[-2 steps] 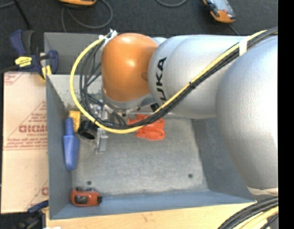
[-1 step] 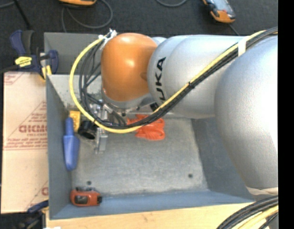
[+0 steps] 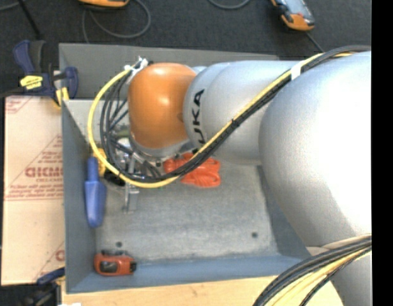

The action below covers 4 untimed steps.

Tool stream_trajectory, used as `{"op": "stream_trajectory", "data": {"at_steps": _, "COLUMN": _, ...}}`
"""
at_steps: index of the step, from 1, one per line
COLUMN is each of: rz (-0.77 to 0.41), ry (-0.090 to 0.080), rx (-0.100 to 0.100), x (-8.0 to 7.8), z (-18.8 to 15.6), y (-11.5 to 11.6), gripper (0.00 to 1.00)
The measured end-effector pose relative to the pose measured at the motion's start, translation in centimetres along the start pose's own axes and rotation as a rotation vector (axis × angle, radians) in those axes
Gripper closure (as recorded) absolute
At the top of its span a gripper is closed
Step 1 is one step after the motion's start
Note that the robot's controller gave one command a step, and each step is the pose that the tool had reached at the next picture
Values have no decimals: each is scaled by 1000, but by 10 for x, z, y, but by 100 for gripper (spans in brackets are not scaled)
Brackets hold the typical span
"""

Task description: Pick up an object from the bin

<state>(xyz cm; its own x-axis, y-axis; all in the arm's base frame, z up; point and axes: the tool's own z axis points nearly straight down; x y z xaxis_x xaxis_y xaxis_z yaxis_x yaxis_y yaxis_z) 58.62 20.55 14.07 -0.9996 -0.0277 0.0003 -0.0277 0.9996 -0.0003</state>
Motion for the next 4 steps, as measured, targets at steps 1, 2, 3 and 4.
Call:
{"op": "stream_trajectory", "data": {"at_steps": 1, "rz": -157, "ry": -5, "rx": -3, "x": -26, "z": 23, "y": 29, "gripper": 100}}
{"op": "stream_trajectory", "data": {"at_steps": 2, "rz": -155, "ry": -4, "rx": -3, "x": -26, "z": 23, "y": 29, "gripper": 0}}
{"op": "stream_trajectory", "data": {"at_steps": 3, "rz": -154, "ry": -4, "rx": -3, "x": -26, "z": 23, "y": 29, "gripper": 0}}
{"op": "stream_trajectory", "data": {"at_steps": 4, "rz": -168, "ry": -3, "rx": -1, "x": -32, "z": 25, "y": -27, "gripper": 0}}
